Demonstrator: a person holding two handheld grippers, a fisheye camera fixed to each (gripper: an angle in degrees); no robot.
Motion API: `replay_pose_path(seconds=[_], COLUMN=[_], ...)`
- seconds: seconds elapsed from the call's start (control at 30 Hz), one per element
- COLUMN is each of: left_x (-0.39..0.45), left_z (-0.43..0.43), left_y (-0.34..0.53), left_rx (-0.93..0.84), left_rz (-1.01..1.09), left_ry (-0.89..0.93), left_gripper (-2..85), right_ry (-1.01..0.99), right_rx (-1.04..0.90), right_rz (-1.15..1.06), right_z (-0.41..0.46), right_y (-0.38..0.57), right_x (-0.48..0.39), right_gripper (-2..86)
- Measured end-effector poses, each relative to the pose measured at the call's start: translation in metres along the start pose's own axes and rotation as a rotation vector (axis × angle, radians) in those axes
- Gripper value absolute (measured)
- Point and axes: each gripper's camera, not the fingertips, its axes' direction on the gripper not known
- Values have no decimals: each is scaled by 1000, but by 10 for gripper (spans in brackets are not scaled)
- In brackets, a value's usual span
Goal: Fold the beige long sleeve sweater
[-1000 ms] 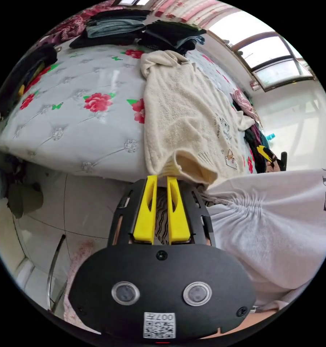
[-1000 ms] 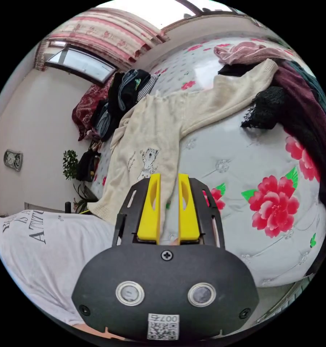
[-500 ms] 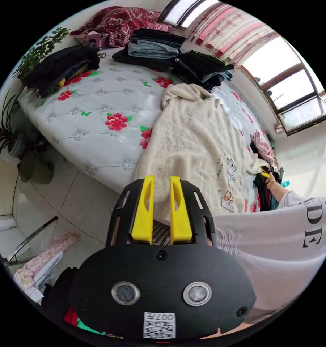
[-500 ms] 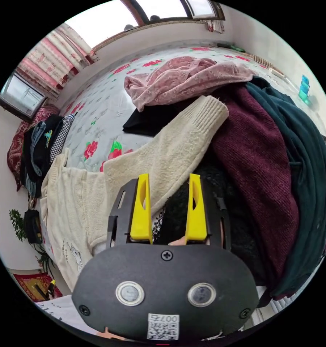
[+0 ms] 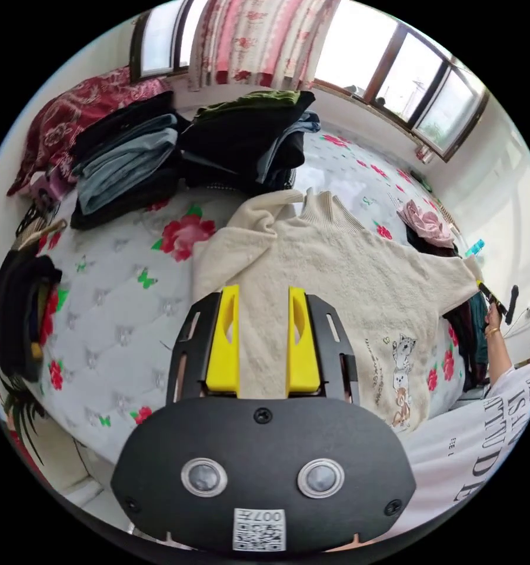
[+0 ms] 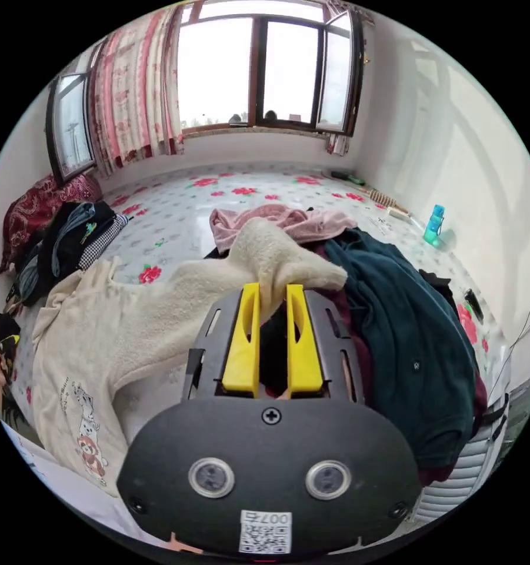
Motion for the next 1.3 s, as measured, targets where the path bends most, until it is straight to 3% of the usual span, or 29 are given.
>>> replay_pose_path(seconds=[0.1,0.23,0.3,0.37,0.47,0.5,0.6,0.77,0.83,0.93,1.1,1.2,1.3], left_x=[20,35,31,20,-39,-76,-180,-334,-366,-355,-228,-176,-120], left_z=[63,128,167,172,137,111,41,-25,-39,-40,-4,2,4], left_y=[-79,-127,-136,-132,-128,-120,-80,22,69,124,207,237,255], left_rx=[-49,-149,-248,-232,-128,-28,194,192,198,128,-170,-284,-415], left_rz=[126,211,220,253,70,-23,-217,-591,-686,-583,-233,-120,67], left_ry=[19,-70,-213,-175,18,140,259,27,29,78,410,447,367], left_gripper=[137,135,109,74,54,53,50,9,20,66,101,118,123], right_ry=[88,-4,-79,-169,-249,-280,-367,-456,-505,-534,-466,-397,-398], right_rx=[-255,-177,-247,-327,-387,-391,-412,-488,-526,-580,-663,-680,-732], right_rz=[59,144,143,120,103,83,1,-133,-143,-147,-126,-62,26], right_z=[17,-27,-26,-21,-21,-23,-29,-32,-35,-41,-61,-83,-94], right_y=[38,95,116,136,158,161,162,179,197,222,267,298,337], right_x=[7,-21,-44,-71,-112,-128,-167,-227,-245,-257,-236,-202,-173], right_gripper=[79,79,80,81,82,83,84,81,80,83,88,91,94])
